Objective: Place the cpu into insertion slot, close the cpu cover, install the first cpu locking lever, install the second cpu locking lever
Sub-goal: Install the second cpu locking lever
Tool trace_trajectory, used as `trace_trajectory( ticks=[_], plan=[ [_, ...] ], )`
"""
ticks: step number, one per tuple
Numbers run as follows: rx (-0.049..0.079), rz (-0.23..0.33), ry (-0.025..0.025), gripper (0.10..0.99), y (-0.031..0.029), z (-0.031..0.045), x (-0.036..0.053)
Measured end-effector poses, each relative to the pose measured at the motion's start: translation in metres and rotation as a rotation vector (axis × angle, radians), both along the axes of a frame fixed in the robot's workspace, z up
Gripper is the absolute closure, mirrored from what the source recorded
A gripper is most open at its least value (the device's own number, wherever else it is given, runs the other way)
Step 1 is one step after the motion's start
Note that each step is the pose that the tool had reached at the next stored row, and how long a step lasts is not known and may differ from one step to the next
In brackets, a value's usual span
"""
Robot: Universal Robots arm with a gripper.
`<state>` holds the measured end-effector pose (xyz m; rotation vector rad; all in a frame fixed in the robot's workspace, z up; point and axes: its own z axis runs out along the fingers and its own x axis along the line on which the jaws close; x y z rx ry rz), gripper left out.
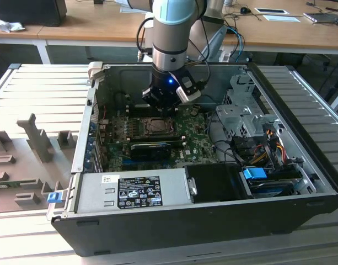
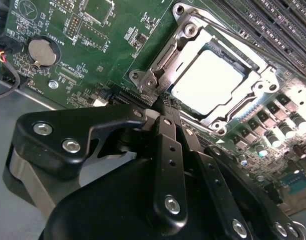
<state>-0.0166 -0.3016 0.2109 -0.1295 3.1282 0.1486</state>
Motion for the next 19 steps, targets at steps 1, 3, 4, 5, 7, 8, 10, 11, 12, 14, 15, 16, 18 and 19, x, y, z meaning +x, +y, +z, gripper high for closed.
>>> trace_trajectory(
  ticks=[1, 3, 4, 5, 7, 8, 10, 11, 12, 14, 15, 16, 18, 19],
  plan=[
    [0.0, 0.0, 0.0, 0.98, -0.0003, 0.0, 0.0],
    [0.0, 0.0, 0.0, 0.98, -0.0006, 0.0, 0.0],
    [0.0, 0.0, 0.0001, 0.98, -0.0008, 0.0003, 0.0],
    [0.0, 0.0, 0.0002, 0.98, -0.0008, 0.001, 0.0],
    [0.0, 0.0, 0.0, 0.98, -0.0008, 0.0046, 0.0],
    [0.0, 0.0, -0.0001, 0.98, -0.0009, 0.0071, 0.0],
    [0.0, 0.0, 0.0, 0.98, -0.0009, 0.0114, 0.0],
    [0.0, 0.0, 0.0, 0.98, -0.0011, 0.013, 0.0],
    [0.0, 0.0, 0.0, 0.98, -0.002, 0.0133, 0.0001],
    [0.0, 0.0, 0.0, 0.98, -0.0058, 0.0133, 0.0],
    [0.0, 0.0, 0.0, 0.98, -0.0066, 0.0133, 0.0],
    [0.0, 0.0, 0.0, 0.98, -0.007, 0.0133, 0.0],
    [0.0, 0.0, -0.0001, 0.98, -0.008, 0.0133, 0.0],
    [0.0, 0.0, 0.0001, 0.98, -0.0081, 0.0136, 0.0]
  ],
)
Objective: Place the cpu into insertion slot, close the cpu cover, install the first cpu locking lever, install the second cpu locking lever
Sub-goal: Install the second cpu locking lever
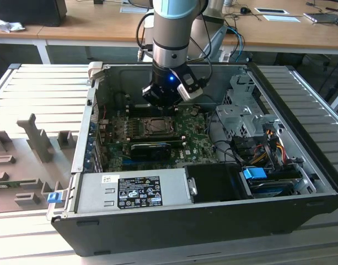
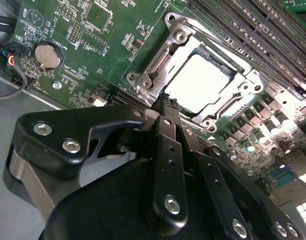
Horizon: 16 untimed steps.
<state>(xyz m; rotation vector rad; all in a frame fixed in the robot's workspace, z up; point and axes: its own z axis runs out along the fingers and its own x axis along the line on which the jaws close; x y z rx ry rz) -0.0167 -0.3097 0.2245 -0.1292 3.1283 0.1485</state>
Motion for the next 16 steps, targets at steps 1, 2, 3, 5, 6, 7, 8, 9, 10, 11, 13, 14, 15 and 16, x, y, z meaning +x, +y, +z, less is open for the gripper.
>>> trace_trajectory(
  ticks=[1, 2, 3, 5, 6, 7, 8, 9, 10, 11, 13, 14, 15, 16],
  plan=[
    [0.0, 0.0, 0.0, 0.98, -0.0001, 0.0007, 0.0],
    [0.0, 0.0, -0.0001, 0.98, 0.0, 0.0043, 0.0001],
    [0.0, 0.0, -0.0001, 0.98, 0.0, 0.0077, 0.0001],
    [0.0, 0.0, -0.0001, 0.98, 0.0, 0.0105, 0.0001],
    [0.0, 0.0, -0.0003, 0.98, 0.0, 0.0109, 0.0001],
    [0.0, 0.0, -0.0002, 0.98, -0.0001, 0.0111, 0.0001],
    [0.0, 0.0, 0.0, 0.98, -0.0006, 0.0113, 0.0001],
    [0.0, 0.0, 0.0, 0.98, -0.0015, 0.0113, 0.0001],
    [0.0, 0.0, -0.0001, 0.98, -0.0025, 0.0112, 0.0001],
    [0.0, 0.0, -0.0001, 0.98, -0.0033, 0.0112, 0.0001],
    [0.0, 0.0, -0.0001, 0.98, -0.0055, 0.0112, 0.0001],
    [0.0, 0.0, -0.0002, 0.98, -0.0059, 0.0112, 0.0001],
    [0.0, 0.0, -0.0001, 0.98, -0.0061, 0.0123, 0.0],
    [0.0, 0.0, -0.0001, 0.98, -0.0061, 0.0149, 0.0]
  ],
)
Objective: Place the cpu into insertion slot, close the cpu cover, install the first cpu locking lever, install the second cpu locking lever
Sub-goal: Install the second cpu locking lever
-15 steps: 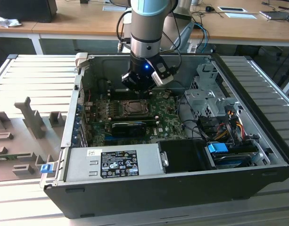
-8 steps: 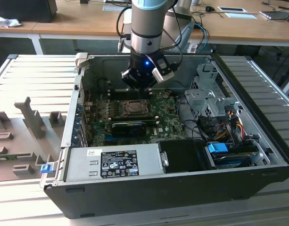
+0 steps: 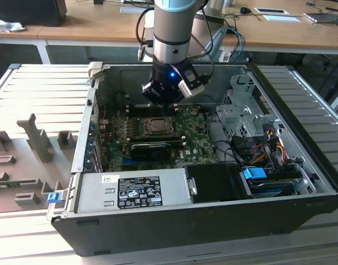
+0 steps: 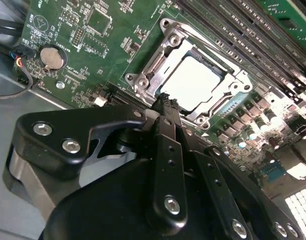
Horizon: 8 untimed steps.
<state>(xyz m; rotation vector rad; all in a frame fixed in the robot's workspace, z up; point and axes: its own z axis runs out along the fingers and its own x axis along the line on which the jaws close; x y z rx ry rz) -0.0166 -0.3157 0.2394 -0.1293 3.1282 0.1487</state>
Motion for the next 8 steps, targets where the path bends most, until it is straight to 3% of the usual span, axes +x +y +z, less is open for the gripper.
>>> trace_trajectory(
  ticks=[3, 8],
  plan=[
    [0.0, 0.0, 0.0007, 0.98, 0.0, 0.0085, 0.0],
    [0.0, 0.0, 0.0007, 0.98, -0.0011, 0.0084, 0.0]
  ],
)
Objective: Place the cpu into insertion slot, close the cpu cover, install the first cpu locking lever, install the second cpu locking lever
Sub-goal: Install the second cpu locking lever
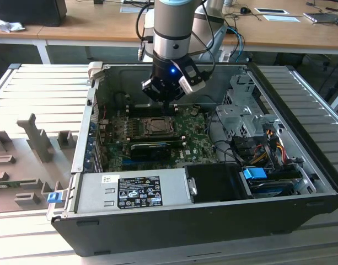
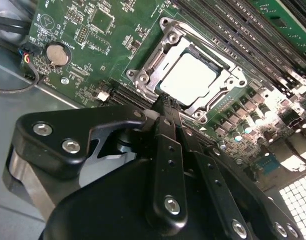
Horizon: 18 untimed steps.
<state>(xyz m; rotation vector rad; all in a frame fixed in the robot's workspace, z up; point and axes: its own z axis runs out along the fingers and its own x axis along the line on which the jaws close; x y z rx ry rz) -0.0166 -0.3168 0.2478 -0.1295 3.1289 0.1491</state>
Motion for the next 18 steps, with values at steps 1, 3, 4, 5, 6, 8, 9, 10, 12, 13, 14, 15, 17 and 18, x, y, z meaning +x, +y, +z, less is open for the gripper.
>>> trace_trajectory(
  ticks=[1, 3, 4, 5, 6, 8, 9, 10, 12, 13, 14, 15, 17, 18],
  plan=[
    [0.0, 0.0, 0.0, 0.98, -0.0004, 0.0, 0.0],
    [0.0, 0.0, 0.0001, 0.98, -0.0014, -0.0002, 0.0],
    [0.0, 0.0, 0.0, 0.98, -0.0021, -0.0004, -0.0001],
    [0.0, 0.0, 0.0, 0.98, -0.0029, -0.0005, -0.0001],
    [0.0, 0.0, 0.0001, 0.98, -0.0035, -0.0005, -0.0001],
    [0.0, 0.0, 0.0, 0.98, -0.0058, -0.0007, -0.0001],
    [0.0, 0.0, 0.0001, 0.98, -0.0065, -0.0007, -0.0001],
    [0.0, 0.0, 0.0, 0.98, -0.0081, -0.0007, -0.0001],
    [0.0, 0.0, 0.0, 0.98, -0.0103, -0.0007, -0.0001],
    [0.0, 0.0, 0.0, 0.98, -0.0108, -0.0005, -0.0002],
    [0.0, 0.0, 0.0001, 0.98, -0.0111, 0.0005, -0.0002],
    [0.0, 0.0, 0.0001, 0.98, -0.0113, 0.0012, -0.0001],
    [0.0, 0.0, 0.0001, 0.98, -0.0123, 0.0018, -0.0001],
    [0.0, 0.0, 0.0001, 0.98, -0.0131, 0.0018, -0.0001]
  ],
)
